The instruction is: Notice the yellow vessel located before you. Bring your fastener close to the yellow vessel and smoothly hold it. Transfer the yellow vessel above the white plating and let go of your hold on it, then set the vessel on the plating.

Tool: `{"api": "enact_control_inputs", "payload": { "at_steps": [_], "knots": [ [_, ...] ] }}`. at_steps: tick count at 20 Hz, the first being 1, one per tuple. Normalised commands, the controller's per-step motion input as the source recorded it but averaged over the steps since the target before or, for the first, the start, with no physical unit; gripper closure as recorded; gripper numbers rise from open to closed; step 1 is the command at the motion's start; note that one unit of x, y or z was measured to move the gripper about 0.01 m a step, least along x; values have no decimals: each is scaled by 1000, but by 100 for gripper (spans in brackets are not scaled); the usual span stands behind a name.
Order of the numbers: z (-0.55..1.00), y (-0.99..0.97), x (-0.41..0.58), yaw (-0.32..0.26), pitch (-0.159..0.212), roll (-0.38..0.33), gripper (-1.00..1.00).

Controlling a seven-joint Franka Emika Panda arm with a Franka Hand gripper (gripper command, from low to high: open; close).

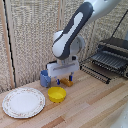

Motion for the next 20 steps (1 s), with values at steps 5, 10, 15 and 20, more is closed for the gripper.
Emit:
{"api": "enact_control_inputs", "payload": {
  "at_steps": [5,10,15,20],
  "knots": [
    [-491,65,-10,31,-29,-53,-100],
    [-310,23,2,35,-59,-58,100],
    [-12,40,10,1,-10,0,100],
    [0,0,-39,0,-19,0,100]
  ]
}}
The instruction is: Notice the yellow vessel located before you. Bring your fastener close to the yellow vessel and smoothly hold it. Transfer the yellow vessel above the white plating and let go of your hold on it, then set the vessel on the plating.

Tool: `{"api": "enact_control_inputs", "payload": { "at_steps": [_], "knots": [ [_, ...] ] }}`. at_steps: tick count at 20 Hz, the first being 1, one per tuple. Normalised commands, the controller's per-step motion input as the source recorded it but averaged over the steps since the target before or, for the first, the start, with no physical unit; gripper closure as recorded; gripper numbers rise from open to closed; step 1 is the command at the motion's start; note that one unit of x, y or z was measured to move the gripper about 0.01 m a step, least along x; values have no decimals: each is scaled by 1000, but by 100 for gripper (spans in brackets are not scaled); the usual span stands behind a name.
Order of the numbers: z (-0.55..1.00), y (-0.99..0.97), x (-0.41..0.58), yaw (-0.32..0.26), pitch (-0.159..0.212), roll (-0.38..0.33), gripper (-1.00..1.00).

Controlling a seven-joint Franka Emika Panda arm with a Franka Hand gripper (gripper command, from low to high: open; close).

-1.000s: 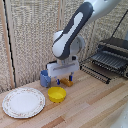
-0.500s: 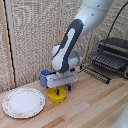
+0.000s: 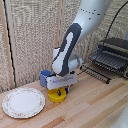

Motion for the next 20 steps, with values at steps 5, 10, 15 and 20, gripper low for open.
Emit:
{"api": "enact_control_inputs", "payload": {
  "at_steps": [5,10,15,20],
  "knots": [
    [190,1,-135,2,-29,20,100],
    [537,26,-63,40,3,98,100],
    [709,134,3,32,19,138,100],
    [595,234,142,13,13,147,100]
  ]
}}
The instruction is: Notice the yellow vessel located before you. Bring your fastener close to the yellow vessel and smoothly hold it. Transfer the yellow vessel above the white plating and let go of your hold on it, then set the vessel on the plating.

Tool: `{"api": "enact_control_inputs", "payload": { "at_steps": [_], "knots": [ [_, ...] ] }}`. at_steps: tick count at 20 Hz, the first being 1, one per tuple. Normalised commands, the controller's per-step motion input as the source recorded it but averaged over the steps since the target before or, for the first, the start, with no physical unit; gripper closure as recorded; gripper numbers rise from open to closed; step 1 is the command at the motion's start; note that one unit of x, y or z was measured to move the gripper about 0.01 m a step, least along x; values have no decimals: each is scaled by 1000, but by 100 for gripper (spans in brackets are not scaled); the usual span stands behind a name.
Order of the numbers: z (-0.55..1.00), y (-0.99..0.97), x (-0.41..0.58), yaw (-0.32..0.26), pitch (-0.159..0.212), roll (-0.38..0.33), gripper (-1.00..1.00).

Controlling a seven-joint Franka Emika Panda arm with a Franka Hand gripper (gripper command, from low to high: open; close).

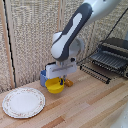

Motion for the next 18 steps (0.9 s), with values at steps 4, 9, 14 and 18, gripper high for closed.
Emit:
{"api": "enact_control_inputs", "payload": {
  "at_steps": [4,9,14,18],
  "knots": [
    [439,410,255,0,3,128,100],
    [163,646,285,0,0,85,100],
    [1,868,351,0,3,25,100],
    [-111,829,620,0,50,10,100]
  ]
}}
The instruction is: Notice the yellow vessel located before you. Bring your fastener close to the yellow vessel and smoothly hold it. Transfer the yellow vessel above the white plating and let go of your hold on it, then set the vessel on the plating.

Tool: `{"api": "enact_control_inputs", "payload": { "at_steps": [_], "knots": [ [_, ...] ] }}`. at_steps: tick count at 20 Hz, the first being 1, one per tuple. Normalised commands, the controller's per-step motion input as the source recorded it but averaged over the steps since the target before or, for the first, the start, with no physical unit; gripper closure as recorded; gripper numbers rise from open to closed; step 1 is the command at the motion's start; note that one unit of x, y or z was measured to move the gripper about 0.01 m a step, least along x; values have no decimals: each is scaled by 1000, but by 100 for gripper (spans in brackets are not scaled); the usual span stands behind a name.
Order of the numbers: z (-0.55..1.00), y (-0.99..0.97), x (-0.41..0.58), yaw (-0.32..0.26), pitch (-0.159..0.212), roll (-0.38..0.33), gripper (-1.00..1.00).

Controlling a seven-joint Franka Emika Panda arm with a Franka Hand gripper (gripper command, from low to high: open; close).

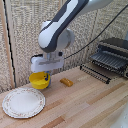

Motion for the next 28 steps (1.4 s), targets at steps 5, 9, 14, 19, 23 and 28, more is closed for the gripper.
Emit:
{"api": "enact_control_inputs", "payload": {
  "at_steps": [5,9,14,19,23,28],
  "knots": [
    [-292,563,602,8,70,0,100],
    [-386,281,451,6,10,-3,100],
    [-418,247,119,28,35,-29,100],
    [-286,220,-92,20,44,-62,100],
    [142,6,28,0,6,-2,-100],
    [747,-42,133,6,1,17,-100]
  ]
}}
